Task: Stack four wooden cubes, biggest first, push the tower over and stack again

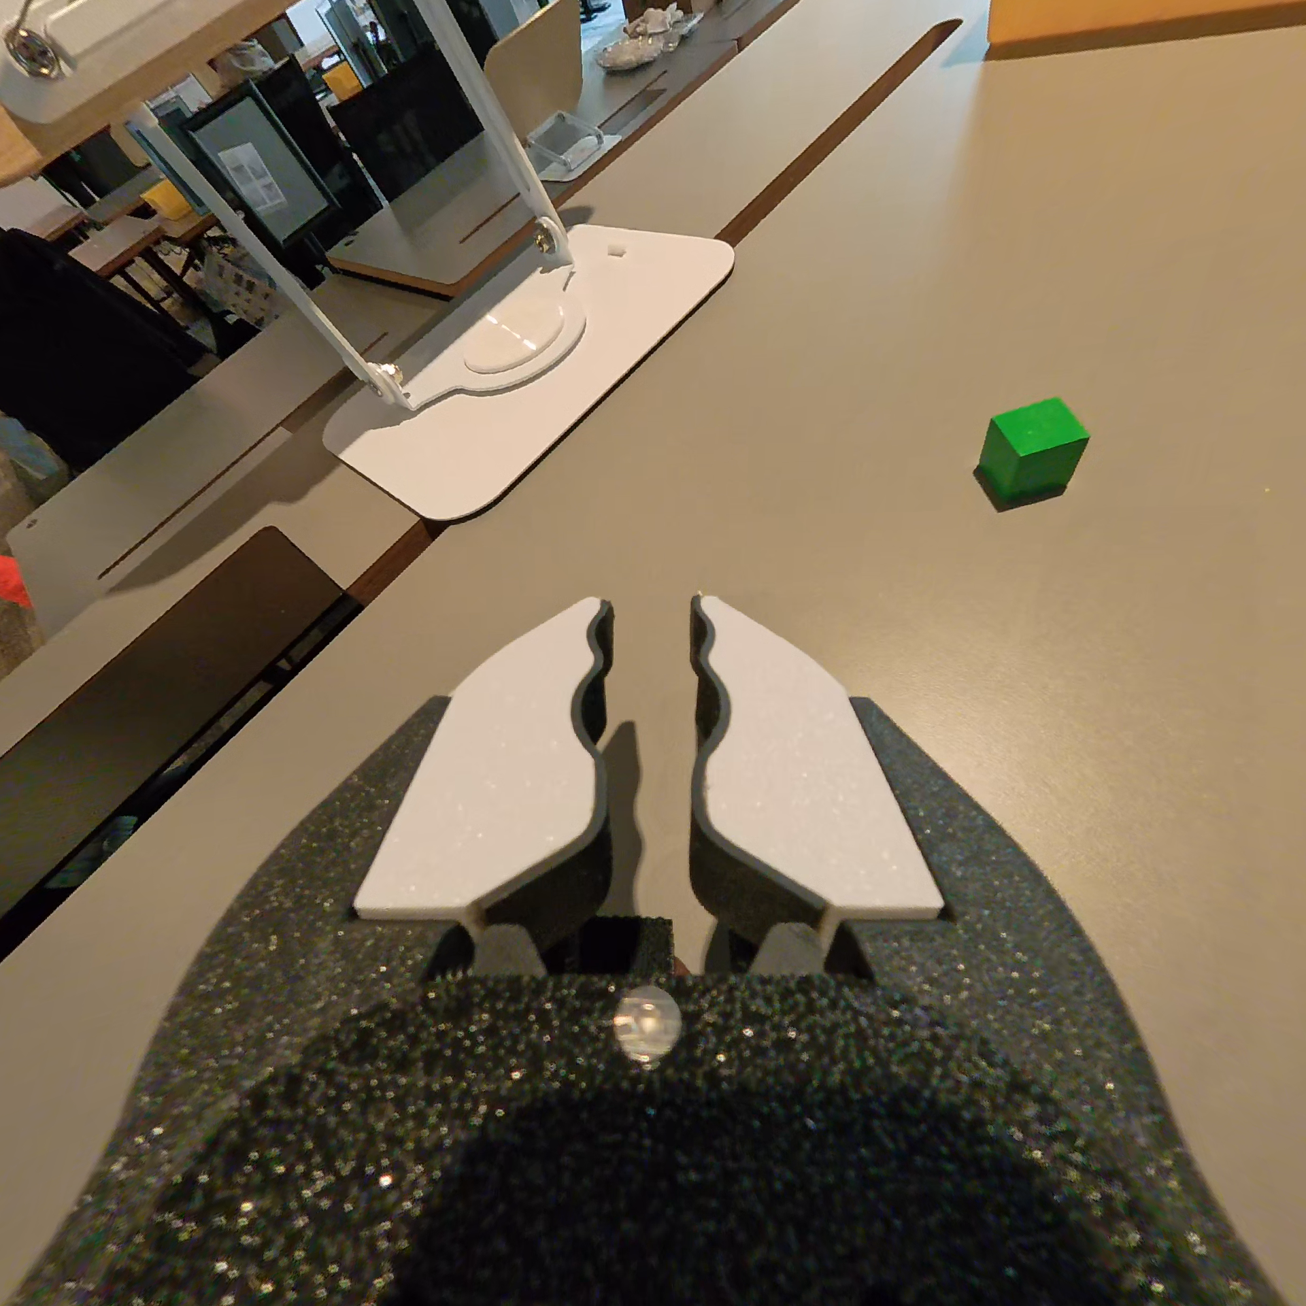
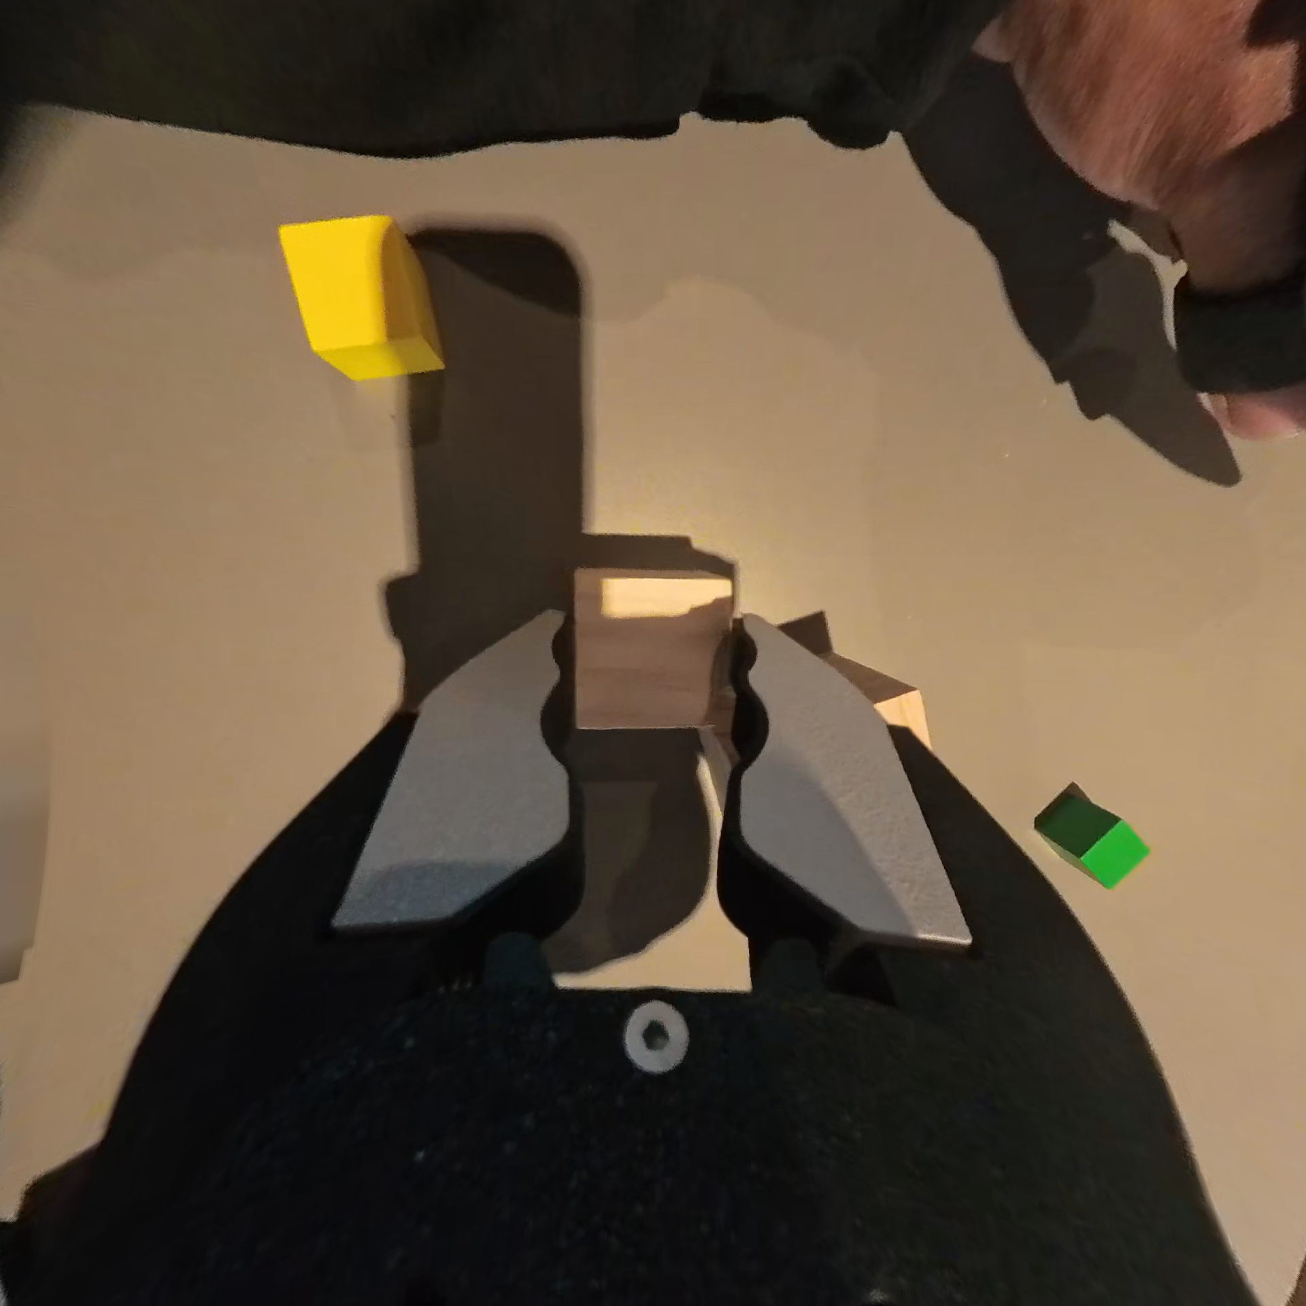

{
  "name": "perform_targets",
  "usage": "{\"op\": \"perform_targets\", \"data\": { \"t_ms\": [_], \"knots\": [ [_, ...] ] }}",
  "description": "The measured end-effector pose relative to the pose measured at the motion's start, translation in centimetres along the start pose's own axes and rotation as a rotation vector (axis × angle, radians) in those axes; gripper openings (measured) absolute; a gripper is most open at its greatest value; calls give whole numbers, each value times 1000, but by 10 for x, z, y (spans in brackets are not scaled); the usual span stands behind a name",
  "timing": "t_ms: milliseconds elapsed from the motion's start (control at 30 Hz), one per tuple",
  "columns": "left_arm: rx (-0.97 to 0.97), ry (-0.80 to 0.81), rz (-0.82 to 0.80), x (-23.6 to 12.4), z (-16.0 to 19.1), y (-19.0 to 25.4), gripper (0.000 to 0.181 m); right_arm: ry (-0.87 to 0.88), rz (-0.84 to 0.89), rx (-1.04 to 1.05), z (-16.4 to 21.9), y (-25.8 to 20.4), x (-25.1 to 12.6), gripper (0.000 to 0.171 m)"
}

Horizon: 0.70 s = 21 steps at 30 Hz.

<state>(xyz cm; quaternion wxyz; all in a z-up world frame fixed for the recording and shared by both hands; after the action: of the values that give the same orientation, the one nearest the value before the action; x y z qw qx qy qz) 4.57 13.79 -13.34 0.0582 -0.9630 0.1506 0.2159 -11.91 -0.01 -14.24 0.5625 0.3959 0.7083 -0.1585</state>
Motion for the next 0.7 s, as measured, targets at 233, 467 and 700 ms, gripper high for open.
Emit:
{"op": "perform_targets", "data": {
  "t_ms": [233,467,700],
  "knots": [
    [3,-5,-1,1,0,0,20,4,-8,-22,-2,-1,-2,41],
    [-11,1,3,0,0,-1,20,331,38,93,-6,34,-78,41],
    [23,7,-5,-1,0,2,20,224,-15,-23,36,65,-95,41]
  ]
}}
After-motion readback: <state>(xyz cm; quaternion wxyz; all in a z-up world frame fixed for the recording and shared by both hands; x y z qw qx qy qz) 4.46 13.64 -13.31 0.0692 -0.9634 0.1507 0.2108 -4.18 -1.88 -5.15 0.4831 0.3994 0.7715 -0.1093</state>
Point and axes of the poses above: each gripper's, where its closed fingertips meet, x out along the fingers, z out of its underside, y = z × x across the jaws, the point moved 2 cm from there along -x, back along the fingers, and after that the axes turned 15 degrees about -x, right-handed, at the moved point
